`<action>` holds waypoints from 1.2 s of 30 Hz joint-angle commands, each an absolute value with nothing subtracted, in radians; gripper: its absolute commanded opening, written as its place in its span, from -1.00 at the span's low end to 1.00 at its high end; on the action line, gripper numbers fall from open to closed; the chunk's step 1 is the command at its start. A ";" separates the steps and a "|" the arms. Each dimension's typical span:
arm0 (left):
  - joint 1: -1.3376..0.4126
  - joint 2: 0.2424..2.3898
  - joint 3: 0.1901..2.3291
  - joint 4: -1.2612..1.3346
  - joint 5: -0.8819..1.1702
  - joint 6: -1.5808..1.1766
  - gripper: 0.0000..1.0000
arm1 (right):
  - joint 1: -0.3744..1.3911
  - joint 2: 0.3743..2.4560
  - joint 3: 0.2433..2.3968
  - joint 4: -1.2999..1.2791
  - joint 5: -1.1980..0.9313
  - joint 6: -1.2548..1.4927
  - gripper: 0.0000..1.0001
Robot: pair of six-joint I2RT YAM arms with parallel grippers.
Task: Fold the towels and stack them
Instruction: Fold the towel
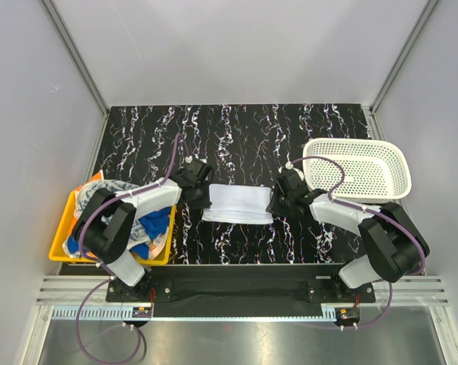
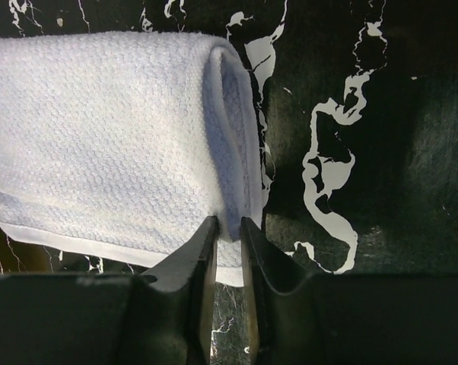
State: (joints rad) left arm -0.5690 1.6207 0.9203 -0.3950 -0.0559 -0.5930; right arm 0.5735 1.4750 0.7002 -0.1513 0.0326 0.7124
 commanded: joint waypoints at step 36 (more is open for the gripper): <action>-0.554 1.574 1.043 -0.488 -0.080 -0.509 -0.99 | 0.581 1.431 0.811 -0.222 0.064 0.675 -1.00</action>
